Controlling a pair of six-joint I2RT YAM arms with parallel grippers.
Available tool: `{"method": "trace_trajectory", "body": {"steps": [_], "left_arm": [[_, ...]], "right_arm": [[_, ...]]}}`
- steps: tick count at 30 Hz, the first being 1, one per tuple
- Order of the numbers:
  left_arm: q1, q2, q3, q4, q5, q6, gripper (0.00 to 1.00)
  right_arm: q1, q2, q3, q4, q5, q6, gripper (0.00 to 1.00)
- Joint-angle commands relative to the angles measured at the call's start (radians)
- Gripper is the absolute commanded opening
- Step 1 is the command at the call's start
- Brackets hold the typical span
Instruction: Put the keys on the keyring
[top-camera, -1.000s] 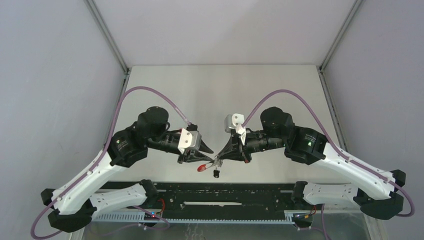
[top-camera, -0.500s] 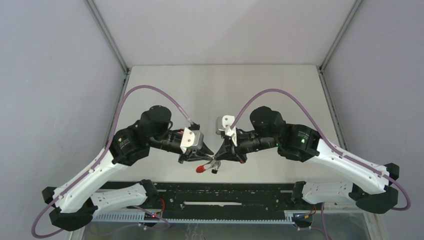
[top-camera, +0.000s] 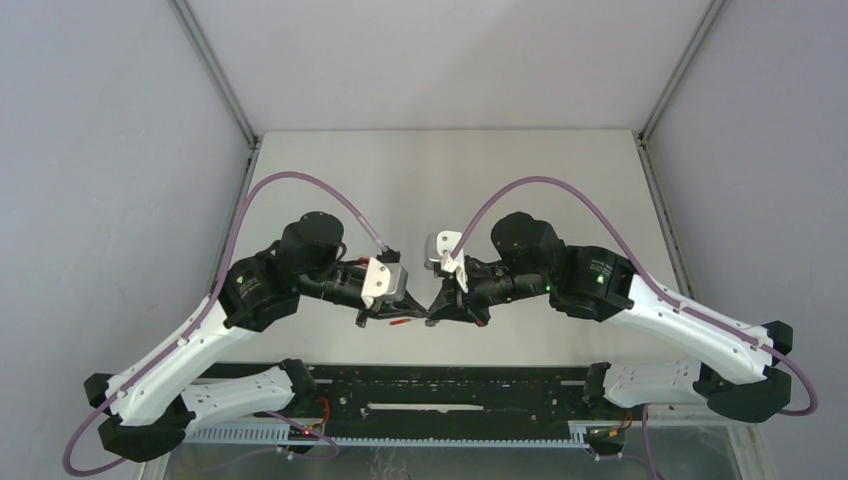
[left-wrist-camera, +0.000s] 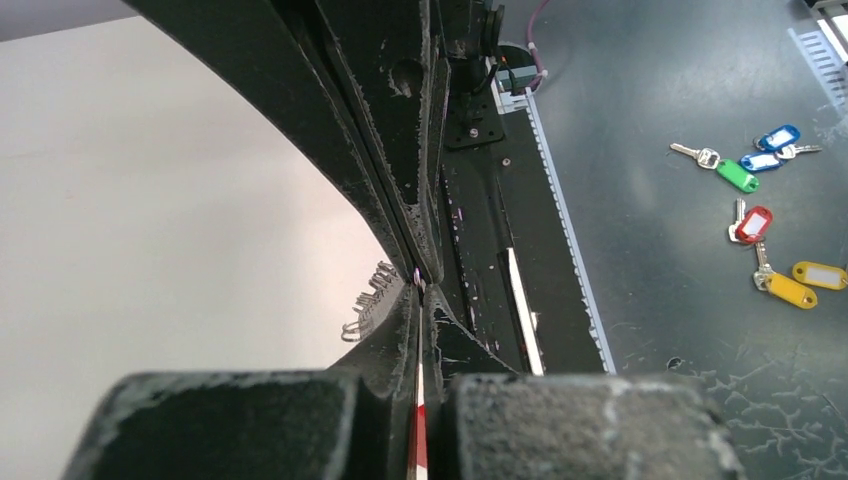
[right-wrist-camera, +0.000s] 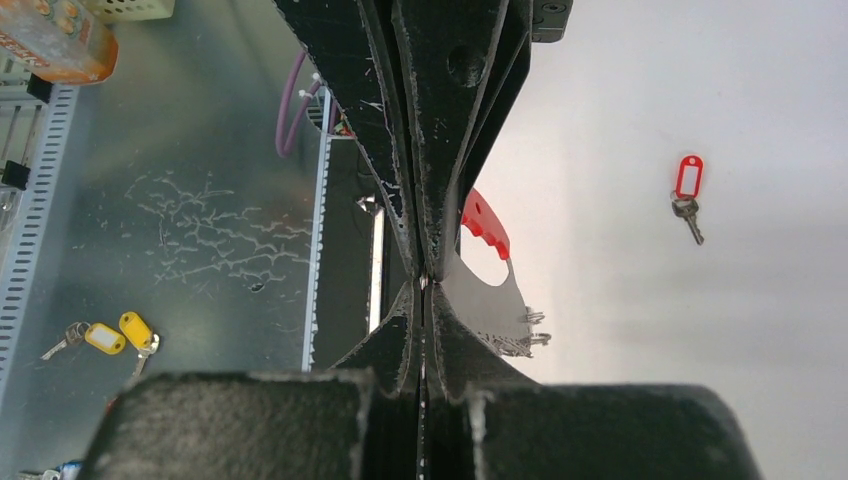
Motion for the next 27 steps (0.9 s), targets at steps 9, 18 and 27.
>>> {"method": "trace_trajectory", "body": {"steps": [9, 18, 27], "left_arm": [[-0.001, 0.005, 0.017, 0.05, -0.178, -0.072, 0.0], [0.061, -0.056, -0.042, 0.223, -0.052, -0.267, 0.0], [0.134, -0.111, -0.133, 0.51, 0.026, -0.512, 0.0]], "right_arm": [[-0.024, -0.089, -0.044, 0.207, -0.031, 0.091, 0.27], [-0.111, -0.202, -0.163, 0.356, -0.066, 0.214, 0.44], [-0.158, -0.367, -0.38, 0.63, -0.019, 0.377, 0.52]]}}
